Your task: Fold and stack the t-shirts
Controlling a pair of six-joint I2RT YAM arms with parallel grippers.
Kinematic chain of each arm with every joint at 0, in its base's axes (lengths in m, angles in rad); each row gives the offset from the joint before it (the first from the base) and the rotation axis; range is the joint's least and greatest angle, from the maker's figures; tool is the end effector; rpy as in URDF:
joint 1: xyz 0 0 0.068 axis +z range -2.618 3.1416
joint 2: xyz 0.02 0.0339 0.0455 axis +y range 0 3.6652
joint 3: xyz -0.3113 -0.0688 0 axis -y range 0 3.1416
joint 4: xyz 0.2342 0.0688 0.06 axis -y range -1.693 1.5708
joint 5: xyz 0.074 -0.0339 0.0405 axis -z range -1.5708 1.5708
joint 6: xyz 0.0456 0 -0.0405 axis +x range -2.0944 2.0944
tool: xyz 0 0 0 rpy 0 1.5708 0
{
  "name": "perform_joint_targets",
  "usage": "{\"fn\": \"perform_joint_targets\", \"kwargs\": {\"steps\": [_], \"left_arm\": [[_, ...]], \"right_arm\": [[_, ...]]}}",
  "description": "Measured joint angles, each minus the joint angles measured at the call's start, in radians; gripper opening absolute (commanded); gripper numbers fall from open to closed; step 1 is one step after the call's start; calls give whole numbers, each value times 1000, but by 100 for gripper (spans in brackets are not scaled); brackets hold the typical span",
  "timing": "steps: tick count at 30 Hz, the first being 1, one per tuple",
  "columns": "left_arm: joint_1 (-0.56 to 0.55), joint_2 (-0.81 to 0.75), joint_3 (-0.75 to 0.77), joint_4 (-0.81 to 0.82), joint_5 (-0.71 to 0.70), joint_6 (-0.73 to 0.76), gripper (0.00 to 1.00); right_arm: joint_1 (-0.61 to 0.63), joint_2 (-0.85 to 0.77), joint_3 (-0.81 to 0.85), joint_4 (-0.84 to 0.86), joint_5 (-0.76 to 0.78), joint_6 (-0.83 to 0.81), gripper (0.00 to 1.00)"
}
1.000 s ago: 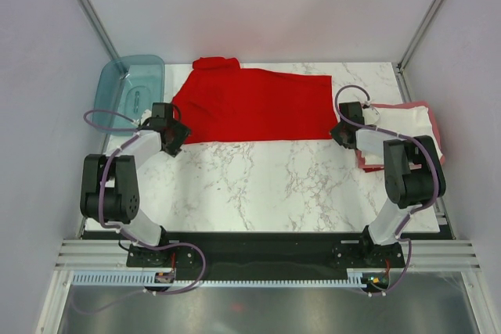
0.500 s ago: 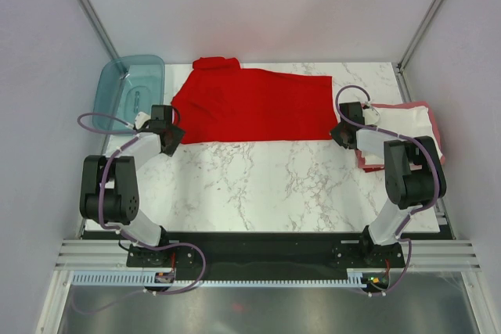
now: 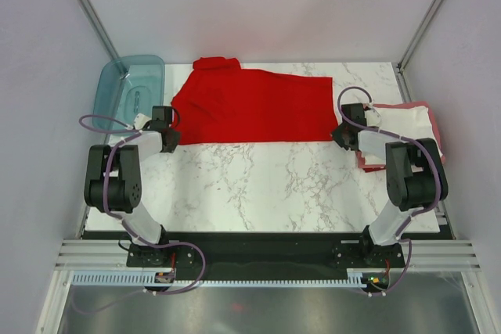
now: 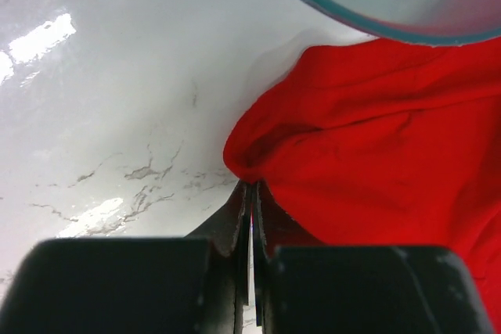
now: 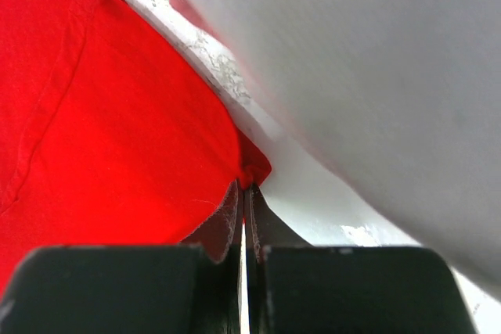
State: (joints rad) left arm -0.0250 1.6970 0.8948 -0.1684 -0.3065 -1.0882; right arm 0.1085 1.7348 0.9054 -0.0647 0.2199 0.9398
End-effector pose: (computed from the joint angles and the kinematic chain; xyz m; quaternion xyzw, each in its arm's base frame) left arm 0.3317 0.0055 0.1987 -0.5175 0.7909 -0.0305 0.3251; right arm 0.3465 0.0277 0.1960 0.4119 0.8431 0.0755 0.3374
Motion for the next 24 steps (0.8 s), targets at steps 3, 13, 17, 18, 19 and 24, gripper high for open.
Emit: {"fn": "perform_joint_targets", "kwargs": {"steps": [3,13,17,18,19,24], "left_arm": [[4,-14,-4,-9,-1,0,2],[4,-229,-71,-85,-7,0,2],[4,-245,-76,-120,-7,0,11],[4,-245,-77,-134,-7,0,24],[4,-245,-78,-150,-9,0,30],[11,-247,-96,-192,-18,-1,43]], "right_arm": [[-2,-24,-9,-15,-2,0,0],[-1,-165,-60,-60,-5,-1,0],[-1,-198,-71,-71,-4,-1,0],[-2,-198,-74,-71,-4,-1,0],[-1,-198,-79,-71,-4,-1,0],[-6,-198,-111,-81,-3,-1,5]]}}
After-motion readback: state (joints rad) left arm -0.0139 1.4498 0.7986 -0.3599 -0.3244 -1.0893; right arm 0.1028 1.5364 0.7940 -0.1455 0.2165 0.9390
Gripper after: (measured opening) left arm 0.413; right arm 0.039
